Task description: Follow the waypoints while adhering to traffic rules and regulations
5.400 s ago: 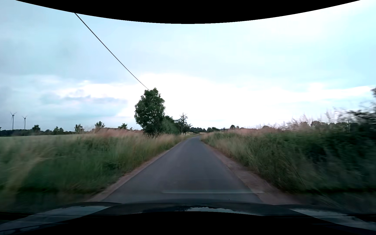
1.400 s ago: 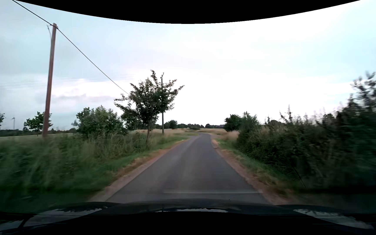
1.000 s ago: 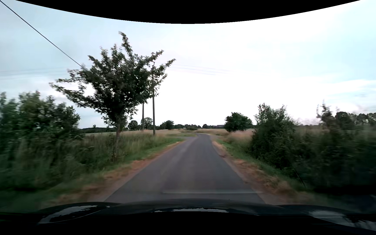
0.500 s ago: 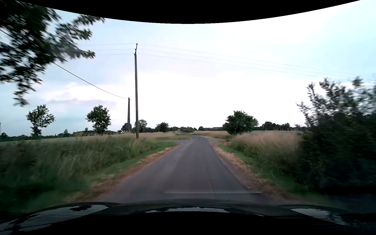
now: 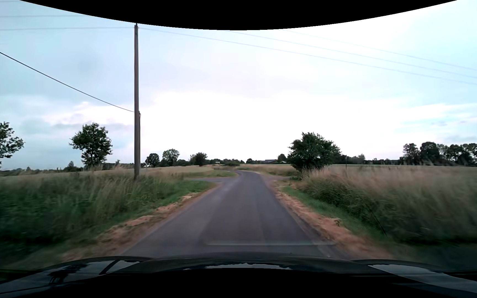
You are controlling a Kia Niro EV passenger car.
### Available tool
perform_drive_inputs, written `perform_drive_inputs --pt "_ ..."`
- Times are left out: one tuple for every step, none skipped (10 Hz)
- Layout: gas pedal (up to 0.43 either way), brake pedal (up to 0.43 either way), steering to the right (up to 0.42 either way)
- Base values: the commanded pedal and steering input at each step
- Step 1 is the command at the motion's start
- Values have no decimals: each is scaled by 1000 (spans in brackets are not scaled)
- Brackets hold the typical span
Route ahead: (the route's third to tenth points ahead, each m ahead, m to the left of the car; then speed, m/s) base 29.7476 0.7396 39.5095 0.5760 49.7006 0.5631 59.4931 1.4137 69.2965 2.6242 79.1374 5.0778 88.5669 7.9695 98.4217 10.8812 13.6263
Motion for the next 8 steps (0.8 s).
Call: perform_drive_inputs --pt "138 0 11" --pt "138 0 11" --pt "138 0 10" --pt "138 0 10" --pt "138 0 9" --pt "138 0 9" --pt "138 0 9" --pt "138 0 9"
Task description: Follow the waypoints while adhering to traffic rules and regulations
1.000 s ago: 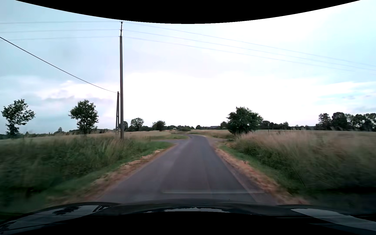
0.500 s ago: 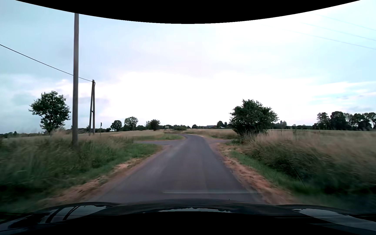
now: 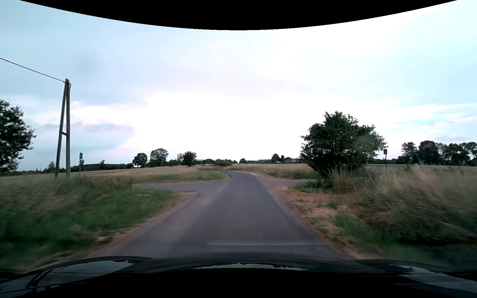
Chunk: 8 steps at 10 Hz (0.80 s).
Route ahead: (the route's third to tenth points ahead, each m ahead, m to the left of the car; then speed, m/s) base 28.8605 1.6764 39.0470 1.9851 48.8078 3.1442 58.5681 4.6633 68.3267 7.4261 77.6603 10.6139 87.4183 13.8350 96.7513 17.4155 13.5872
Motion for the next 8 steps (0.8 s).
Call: perform_drive_inputs --pt "138 0 8" --pt "138 0 8" --pt "138 0 8" --pt "138 0 8" --pt "138 0 8" --pt "138 0 6" --pt "138 0 6" --pt "138 0 5"
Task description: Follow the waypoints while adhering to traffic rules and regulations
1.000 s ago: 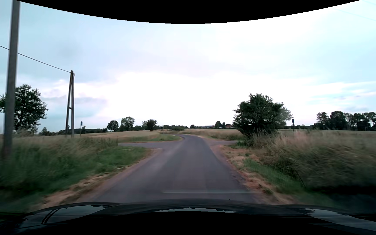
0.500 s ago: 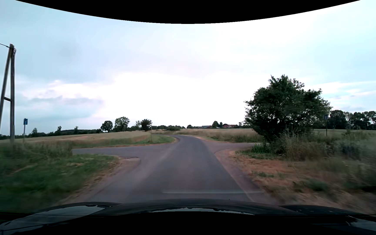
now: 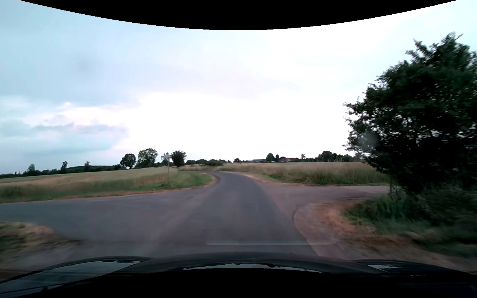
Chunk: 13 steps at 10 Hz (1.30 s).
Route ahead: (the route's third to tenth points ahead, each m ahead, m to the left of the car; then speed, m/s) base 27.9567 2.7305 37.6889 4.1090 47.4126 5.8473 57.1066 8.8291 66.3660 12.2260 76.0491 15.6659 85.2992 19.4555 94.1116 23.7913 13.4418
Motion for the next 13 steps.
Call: perform_drive_inputs --pt "138 0 5" --pt "150 0 0" --pt "169 0 -4" --pt "189 0 -7" --pt "189 0 -11" --pt "197 0 -18" --pt "209 0 -19" --pt "209 0 -18" --pt "209 0 -18" --pt "209 0 -18" --pt "197 0 -19" --pt "209 0 -23" --pt "209 0 -24"
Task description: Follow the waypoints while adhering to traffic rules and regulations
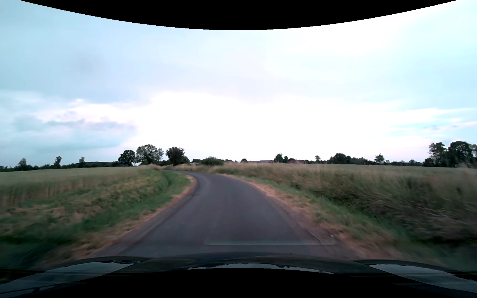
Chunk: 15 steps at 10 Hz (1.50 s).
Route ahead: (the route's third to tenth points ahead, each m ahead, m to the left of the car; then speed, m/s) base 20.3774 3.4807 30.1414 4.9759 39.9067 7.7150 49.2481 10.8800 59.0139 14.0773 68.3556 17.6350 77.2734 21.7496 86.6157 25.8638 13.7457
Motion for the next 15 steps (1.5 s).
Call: perform_drive_inputs --pt "209 0 -26" --pt "209 0 -32" --pt "209 0 -40" --pt "209 0 -44" --pt "209 0 -44" --pt "209 0 -46" --pt "197 0 -48" --pt "197 0 -48" --pt "197 0 -50" --pt "197 0 -51" --pt "197 0 -52" --pt "197 0 -53" --pt "189 0 -53" --pt "189 0 -53" --pt "177 0 -53"
